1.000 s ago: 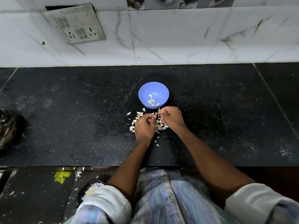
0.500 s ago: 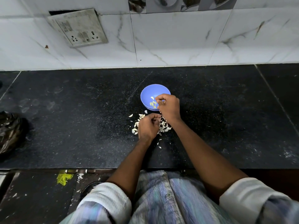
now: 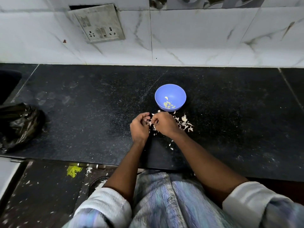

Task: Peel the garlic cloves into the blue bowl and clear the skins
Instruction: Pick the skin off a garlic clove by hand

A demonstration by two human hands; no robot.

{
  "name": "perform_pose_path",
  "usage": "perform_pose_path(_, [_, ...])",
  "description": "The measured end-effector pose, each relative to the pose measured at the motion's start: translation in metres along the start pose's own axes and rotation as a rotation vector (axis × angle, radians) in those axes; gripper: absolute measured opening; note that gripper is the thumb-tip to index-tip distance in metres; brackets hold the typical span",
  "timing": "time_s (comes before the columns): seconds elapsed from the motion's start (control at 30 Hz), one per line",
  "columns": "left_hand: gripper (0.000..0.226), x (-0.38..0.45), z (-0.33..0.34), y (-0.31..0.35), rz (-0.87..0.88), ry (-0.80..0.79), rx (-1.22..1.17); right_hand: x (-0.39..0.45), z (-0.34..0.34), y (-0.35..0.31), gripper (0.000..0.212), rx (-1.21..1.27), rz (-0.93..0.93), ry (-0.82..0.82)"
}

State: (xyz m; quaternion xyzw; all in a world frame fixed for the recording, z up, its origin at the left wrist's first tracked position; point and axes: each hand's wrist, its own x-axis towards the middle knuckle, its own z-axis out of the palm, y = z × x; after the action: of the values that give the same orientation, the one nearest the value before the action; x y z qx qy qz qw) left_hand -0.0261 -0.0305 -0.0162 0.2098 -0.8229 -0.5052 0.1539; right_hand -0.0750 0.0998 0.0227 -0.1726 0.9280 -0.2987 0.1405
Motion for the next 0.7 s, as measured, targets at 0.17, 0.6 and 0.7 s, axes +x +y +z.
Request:
perform_pose_path(0.17, [0.034, -0.002, -0.014, -0.013, -0.034, 0.004, 0.042, 0.0, 0.013, -0.003, 0.026, 0.003, 0.106, 0.042])
perform_pose_path(0.6, [0.035, -0.003, -0.016, -0.011, -0.016, -0.038, 0.085, -0.01, 0.021, -0.011, 0.029, -0.29, -0.039, -0.022])
perform_pose_path(0.7, [0.033, -0.001, -0.012, -0.01, -0.023, -0.041, 0.079, -0.015, 0.025, -0.008, 0.042, -0.395, -0.093, -0.028])
